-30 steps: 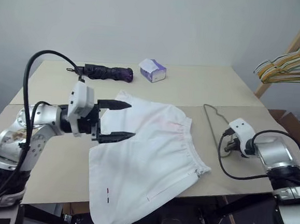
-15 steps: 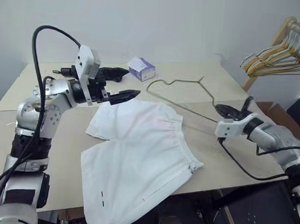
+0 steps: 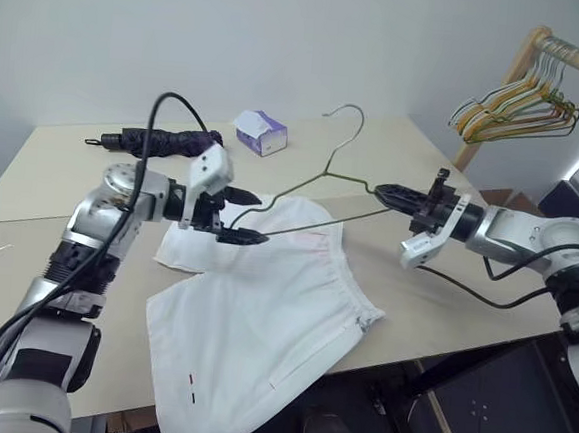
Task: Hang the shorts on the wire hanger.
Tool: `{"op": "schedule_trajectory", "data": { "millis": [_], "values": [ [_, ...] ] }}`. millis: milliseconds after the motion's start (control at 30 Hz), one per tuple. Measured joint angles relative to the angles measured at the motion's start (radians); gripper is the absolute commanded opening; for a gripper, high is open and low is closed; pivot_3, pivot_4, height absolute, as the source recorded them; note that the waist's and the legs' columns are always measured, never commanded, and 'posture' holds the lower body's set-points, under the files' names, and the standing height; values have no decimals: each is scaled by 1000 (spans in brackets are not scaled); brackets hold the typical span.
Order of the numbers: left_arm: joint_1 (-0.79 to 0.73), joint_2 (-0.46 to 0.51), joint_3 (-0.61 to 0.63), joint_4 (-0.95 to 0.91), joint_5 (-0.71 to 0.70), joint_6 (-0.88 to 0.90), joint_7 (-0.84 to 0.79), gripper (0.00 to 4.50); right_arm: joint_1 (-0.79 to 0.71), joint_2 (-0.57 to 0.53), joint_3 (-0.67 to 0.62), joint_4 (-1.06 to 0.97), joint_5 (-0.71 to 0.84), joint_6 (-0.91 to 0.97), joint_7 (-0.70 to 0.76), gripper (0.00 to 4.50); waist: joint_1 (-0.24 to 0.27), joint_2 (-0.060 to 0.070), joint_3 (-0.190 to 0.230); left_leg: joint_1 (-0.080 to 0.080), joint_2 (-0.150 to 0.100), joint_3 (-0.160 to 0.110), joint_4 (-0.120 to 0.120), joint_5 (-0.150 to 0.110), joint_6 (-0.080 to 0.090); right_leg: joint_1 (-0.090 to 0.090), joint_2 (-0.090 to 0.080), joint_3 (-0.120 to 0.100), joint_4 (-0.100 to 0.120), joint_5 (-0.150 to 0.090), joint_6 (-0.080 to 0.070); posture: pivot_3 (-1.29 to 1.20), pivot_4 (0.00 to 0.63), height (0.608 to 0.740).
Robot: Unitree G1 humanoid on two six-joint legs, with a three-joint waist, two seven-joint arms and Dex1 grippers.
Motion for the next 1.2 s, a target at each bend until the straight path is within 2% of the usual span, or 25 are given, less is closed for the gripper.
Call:
{"op": "schedule_trajectory", "data": {
  "millis": [33,167,500,733,767,833,1000,1067,1133,1200],
  "values": [
    [0,0,-8,0,10,0,-12,4500,-4,1,1,0,-1,-2,0,38,0,0,0,0,0,0,0,0,0,0,0,0,0,0,0,-113,0,740],
    [3,-1,-53,-3,56,-13,-51,3644,-6,1,4,7,-11,-3,0,0,-3,0,0,0,0,0,0,0,0,0,0,0,0,0,0,-118,0,740],
    [3,-47,-60,42,134,-47,5,100,-4,-1,4,0,-10,-3,15,0,-26,0,0,3,0,-6,0,0,0,3,0,0,0,0,0,-130,0,740],
    [1,-55,-43,48,140,-48,18,18,3,-4,-9,-20,12,9,45,0,-40,0,0,4,0,-7,0,0,0,5,0,0,0,0,0,-131,0,740],
    [1,-56,-40,48,144,-50,27,0,10,-4,-15,-25,30,9,63,539,-42,0,0,5,0,-7,0,0,0,5,0,0,0,0,0,-131,0,740],
    [2,-57,-37,48,151,-63,41,0,30,-5,-32,-33,100,-18,117,1093,-46,0,0,4,-1,-8,0,0,0,5,-1,0,0,0,1,-130,0,740],
    [30,-16,-28,42,208,-191,72,0,95,-35,-35,-89,410,-142,414,2863,-53,0,0,5,0,-9,0,0,0,7,-1,0,0,1,1,-113,0,740],
    [53,9,-30,41,239,-254,82,0,145,-74,-22,-139,605,-124,606,3604,-53,0,0,6,0,-10,0,0,0,8,-1,0,0,1,1,-107,0,740],
    [82,41,-29,38,274,-341,87,0,223,-122,-7,-261,882,14,863,4289,-52,-1,0,7,1,-11,0,0,0,10,-1,0,0,1,1,-101,0,740],
    [103,70,-29,37,299,-431,86,0,284,-149,-9,-395,1149,231,1086,4460,-51,-1,0,7,3,-12,1,0,0,10,-2,0,0,2,1,-95,0,740]
  ]
}}
